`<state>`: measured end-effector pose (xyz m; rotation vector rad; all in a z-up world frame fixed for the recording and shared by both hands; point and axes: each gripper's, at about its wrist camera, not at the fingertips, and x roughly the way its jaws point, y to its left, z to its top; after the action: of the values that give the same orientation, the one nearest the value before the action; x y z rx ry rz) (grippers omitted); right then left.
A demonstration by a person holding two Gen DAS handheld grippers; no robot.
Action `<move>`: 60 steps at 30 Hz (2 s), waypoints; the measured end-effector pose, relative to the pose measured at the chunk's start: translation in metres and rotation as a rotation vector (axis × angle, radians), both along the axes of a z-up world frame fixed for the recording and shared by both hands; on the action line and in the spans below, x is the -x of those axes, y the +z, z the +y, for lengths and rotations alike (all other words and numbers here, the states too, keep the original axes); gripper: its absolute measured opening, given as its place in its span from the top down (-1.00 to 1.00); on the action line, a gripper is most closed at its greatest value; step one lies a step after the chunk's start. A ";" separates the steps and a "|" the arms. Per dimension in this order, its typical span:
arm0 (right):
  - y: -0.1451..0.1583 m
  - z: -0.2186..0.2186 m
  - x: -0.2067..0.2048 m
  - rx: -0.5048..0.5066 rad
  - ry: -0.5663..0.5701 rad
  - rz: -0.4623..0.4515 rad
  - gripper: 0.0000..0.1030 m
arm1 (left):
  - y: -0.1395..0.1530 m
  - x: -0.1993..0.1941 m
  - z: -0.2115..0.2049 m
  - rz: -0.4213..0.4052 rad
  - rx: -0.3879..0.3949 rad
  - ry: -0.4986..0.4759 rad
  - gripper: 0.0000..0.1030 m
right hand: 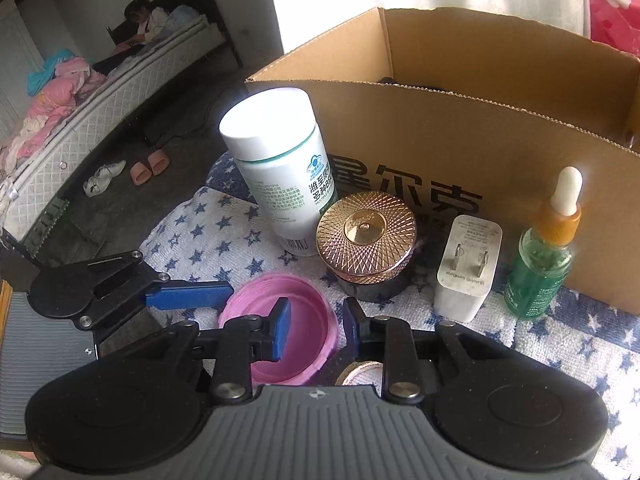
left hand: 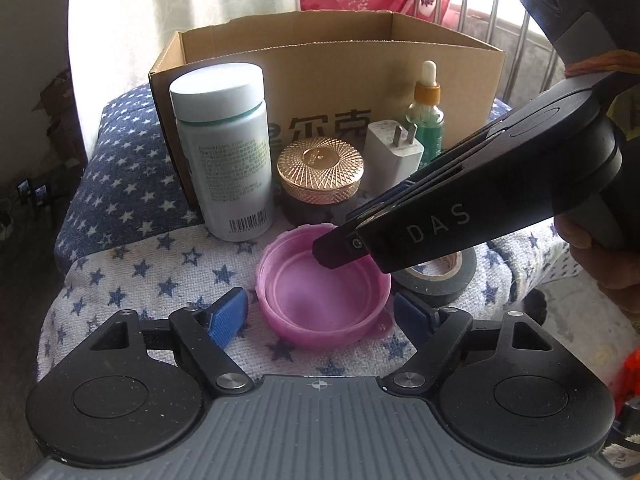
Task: Organize rigid objects
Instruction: 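Move the right gripper back to the rim of the pink lid, then close the right gripper on the pink lid rim and lift it, then carry the pink lid into the box and open the right gripper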
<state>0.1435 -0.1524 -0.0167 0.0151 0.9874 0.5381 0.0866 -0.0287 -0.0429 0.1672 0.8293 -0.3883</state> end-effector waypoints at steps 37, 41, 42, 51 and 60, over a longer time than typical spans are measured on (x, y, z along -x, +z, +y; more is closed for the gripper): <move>0.111 0.033 0.052 -0.031 0.112 -0.268 0.77 | 0.093 0.073 0.021 -0.338 0.021 0.165 -0.41; 0.132 0.037 0.048 -0.017 0.113 -0.330 0.77 | 0.110 0.066 0.021 -0.401 0.022 0.163 -0.41; 0.139 0.037 0.046 -0.014 0.112 -0.348 0.77 | 0.114 0.063 0.020 -0.418 0.023 0.162 -0.41; 0.177 0.023 -0.012 -0.023 0.081 -0.337 0.77 | 0.152 0.005 0.018 -0.442 0.025 0.096 -0.41; 0.152 -0.014 -0.118 -0.005 -0.008 -0.125 0.77 | 0.148 -0.109 -0.004 -0.204 0.047 -0.018 -0.41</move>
<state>0.2618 -0.1662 0.1358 -0.0099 0.8639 0.5281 0.1955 -0.0330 0.1050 0.1672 0.6172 -0.4001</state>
